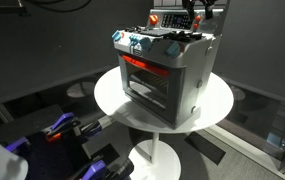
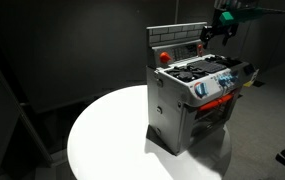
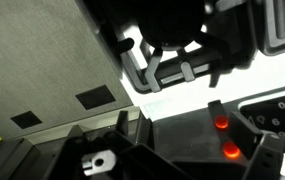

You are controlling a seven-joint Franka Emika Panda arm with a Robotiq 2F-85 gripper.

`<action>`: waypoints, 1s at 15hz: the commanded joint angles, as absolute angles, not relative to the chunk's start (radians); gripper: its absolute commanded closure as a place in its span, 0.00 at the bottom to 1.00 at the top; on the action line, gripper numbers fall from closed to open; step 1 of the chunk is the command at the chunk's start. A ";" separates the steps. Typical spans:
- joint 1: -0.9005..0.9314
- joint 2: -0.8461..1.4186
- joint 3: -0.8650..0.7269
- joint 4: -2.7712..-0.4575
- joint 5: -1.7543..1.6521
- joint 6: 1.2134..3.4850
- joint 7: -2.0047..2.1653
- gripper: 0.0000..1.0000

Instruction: Press the top switch on the stove

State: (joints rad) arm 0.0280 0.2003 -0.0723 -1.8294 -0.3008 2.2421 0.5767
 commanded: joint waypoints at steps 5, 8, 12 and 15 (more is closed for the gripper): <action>0.015 0.112 -0.052 -1.913 -0.176 2.177 0.371 0.00; 0.014 0.071 -0.045 -1.952 -0.124 2.158 0.289 0.00; 0.018 0.001 -0.035 -2.006 -0.114 2.084 0.245 0.00; 0.019 -0.051 -0.024 -2.035 -0.105 2.006 0.237 0.00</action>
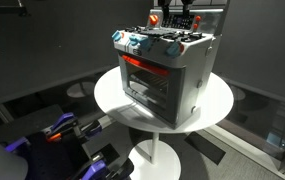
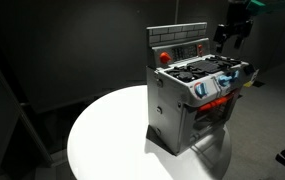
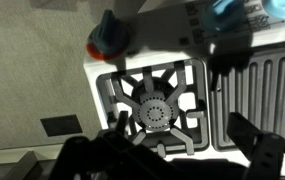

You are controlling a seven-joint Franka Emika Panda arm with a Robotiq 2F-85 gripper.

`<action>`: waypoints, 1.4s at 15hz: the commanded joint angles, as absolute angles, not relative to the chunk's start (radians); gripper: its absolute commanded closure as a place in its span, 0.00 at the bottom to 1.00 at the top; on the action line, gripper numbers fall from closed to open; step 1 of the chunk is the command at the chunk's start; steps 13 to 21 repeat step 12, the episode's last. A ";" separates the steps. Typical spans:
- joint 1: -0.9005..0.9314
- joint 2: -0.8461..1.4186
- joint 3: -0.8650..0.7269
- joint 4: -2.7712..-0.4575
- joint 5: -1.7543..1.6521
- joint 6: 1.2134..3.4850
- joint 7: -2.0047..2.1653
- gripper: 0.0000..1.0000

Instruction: Press the top switch on the stove

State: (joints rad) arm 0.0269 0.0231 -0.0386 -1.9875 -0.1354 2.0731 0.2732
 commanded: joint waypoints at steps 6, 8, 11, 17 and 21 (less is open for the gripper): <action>0.018 -0.114 -0.006 -2.070 -0.071 1.923 0.209 0.00; 0.016 -0.089 -0.001 -2.052 -0.095 1.936 0.238 0.00; 0.016 -0.091 0.000 -2.058 -0.095 1.935 0.233 0.00; 0.016 -0.091 0.000 -2.059 -0.095 1.935 0.233 0.00; 0.016 -0.091 0.000 -2.059 -0.095 1.935 0.233 0.00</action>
